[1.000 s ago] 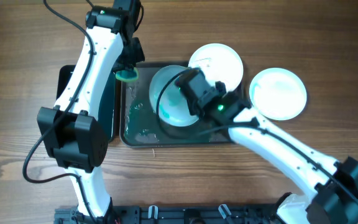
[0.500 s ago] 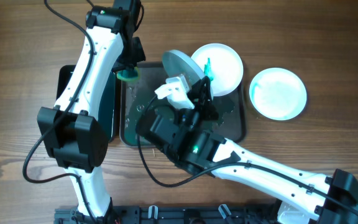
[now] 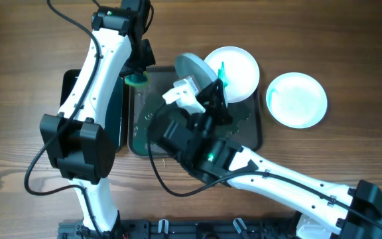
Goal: Clean dirty plates on tray and stack at the side
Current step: 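Lift the plate with the right gripper and stack it on the first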
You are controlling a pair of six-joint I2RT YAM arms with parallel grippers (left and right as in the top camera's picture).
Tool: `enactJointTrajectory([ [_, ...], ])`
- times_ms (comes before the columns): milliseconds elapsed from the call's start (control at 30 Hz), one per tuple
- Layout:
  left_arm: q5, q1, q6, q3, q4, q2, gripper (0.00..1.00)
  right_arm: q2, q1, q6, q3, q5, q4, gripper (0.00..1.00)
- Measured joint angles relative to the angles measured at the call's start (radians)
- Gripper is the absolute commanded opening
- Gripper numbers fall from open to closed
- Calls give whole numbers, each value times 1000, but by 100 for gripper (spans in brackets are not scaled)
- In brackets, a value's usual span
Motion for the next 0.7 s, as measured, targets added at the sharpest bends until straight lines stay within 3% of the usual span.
enactJointTrajectory([
  [67, 0, 0, 0, 0, 0, 0, 4, -1, -45, 152, -9, -169, -113, 4],
  [167, 0, 0, 0, 0, 0, 0, 4, -5, -146, 304, -10, -443, -152, 4],
  [300, 0, 0, 0, 0, 0, 0, 4, -52, -335, 391, -9, -827, -158, 4],
  [433, 0, 0, 0, 0, 0, 0, 4, -172, -646, 446, -5, -1170, -192, 4],
  [533, 0, 0, 0, 0, 0, 0, 4, -211, -942, 481, 5, -1307, -257, 4],
  [700, 0, 0, 0, 0, 0, 0, 4, -145, -1306, 485, 3, -1374, -312, 4],
])
